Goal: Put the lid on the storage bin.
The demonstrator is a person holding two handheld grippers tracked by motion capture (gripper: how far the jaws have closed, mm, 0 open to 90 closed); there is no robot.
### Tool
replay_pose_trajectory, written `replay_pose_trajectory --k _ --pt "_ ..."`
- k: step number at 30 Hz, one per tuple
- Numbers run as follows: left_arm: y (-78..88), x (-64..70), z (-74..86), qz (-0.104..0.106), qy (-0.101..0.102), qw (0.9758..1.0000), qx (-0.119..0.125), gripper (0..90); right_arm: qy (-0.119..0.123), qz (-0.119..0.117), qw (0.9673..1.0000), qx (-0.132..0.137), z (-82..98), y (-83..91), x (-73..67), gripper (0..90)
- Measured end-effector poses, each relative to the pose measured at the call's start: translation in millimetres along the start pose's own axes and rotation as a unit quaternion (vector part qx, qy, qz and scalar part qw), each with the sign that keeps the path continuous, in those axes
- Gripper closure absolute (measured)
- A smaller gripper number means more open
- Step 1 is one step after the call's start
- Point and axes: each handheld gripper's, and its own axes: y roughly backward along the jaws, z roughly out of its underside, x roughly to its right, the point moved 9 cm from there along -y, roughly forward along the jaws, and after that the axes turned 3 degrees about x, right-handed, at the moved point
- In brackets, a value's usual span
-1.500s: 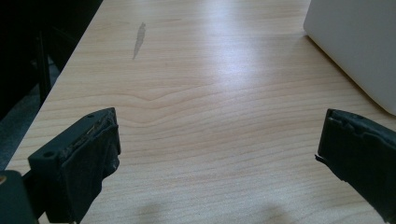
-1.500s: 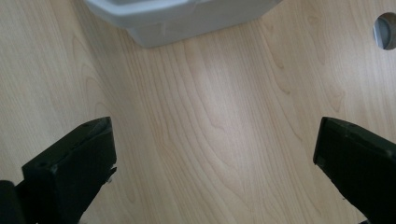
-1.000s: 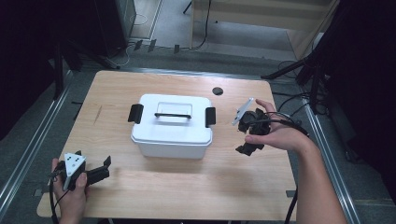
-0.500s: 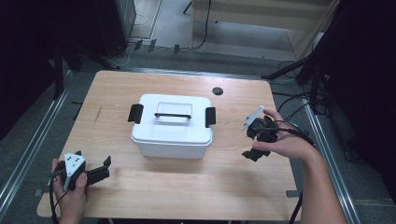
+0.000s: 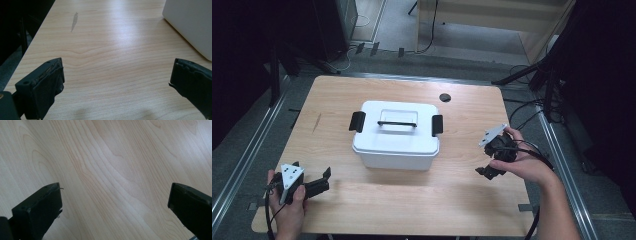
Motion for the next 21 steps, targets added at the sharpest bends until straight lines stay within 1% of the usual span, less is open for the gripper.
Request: replay_pose_trajectory --k 2,4,9,13,16,21 --pt "0.1 0.0 0.0 0.000 -0.001 1.0000 0.000 0.0 -0.004 0.007 0.9999 0.010 4.0 -0.2 0.8 0.0" --pt "0.0 0.0 0.1 0.001 -0.002 1.0000 -0.001 0.0 -0.013 0.008 0.9997 0.020 7.8 -0.2 0.4 0.0" --pt "0.0 0.0 0.1 0.000 -0.002 1.0000 -0.001 0.0 -0.030 0.014 0.9989 0.034 19.4 -2.6 -0.7 0.0" --pt "-0.1 -0.2 0.0 -0.001 -0.001 1.0000 0.000 0.0 -0.045 0.013 0.9974 0.055 28.3 -3.4 -0.8 0.0" --pt "0.0 0.1 0.2 0.000 -0.001 1.0000 -0.001 0.0 -0.053 0.015 0.9969 0.056 37.7 -6.1 -2.4 0.0" --pt "0.0 0.8 0.4 -0.001 -0.006 1.0000 -0.003 0.0 -0.065 0.017 0.9956 0.066 50.7 -11.4 -6.3 0.0"
